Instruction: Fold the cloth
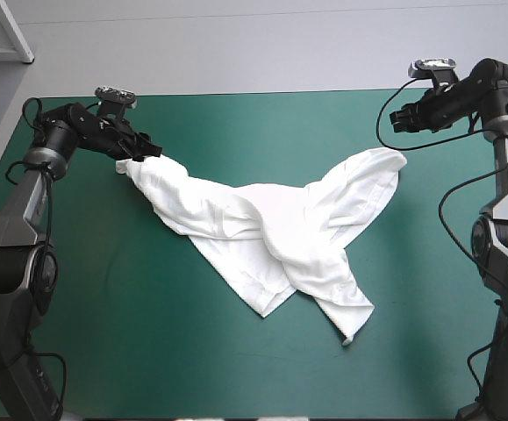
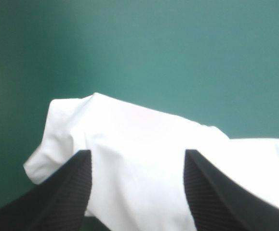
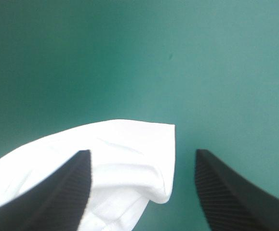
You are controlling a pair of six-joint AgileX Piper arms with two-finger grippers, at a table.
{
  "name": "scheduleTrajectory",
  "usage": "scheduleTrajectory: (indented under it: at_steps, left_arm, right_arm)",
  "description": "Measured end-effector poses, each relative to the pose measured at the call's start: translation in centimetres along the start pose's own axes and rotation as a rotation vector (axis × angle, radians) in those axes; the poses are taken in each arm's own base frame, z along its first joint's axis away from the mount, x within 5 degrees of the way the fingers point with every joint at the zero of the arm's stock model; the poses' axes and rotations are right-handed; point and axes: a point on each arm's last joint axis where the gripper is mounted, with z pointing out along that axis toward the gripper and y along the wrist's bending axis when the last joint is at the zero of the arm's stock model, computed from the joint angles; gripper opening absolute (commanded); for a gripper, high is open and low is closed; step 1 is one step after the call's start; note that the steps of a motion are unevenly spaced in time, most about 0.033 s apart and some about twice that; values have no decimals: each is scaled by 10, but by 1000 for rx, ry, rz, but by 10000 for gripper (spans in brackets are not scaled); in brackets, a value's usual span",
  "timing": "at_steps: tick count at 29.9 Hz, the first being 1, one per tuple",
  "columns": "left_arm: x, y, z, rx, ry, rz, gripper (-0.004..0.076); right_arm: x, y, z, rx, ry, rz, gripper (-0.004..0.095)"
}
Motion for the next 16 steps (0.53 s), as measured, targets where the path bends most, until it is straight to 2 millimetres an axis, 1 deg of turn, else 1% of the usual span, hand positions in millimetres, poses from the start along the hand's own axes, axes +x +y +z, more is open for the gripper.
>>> scheduleTrajectory:
  at_steps: [1,3,5,8,11,13,14,16]
  left_arm:
    - [0,0,-1,2,2,1,449]
    - [-1,-2,-7,1,-4,5,429]
    - [-5,-4,-20,-2,-22,12,427]
    - [-13,-12,-55,-7,-71,29,427]
    - [-18,-24,-95,9,-120,42,425]
    - [-18,-32,-120,15,-156,50,410]
    - [-16,-37,-136,16,-181,53,407]
    - [-11,-46,-158,19,-213,56,399]
  right_arm:
    - [-1,1,-4,10,-5,5,770]
    - [-3,3,-14,28,-16,9,713]
    - [-6,7,-31,45,-42,8,646]
    - [-12,19,-65,57,-101,31,521]
    - [-12,37,-105,40,-167,47,433]
    - [-7,52,-133,22,-201,44,396]
    - [-2,59,-146,16,-211,42,388]
    - [10,70,-167,15,-216,40,387]
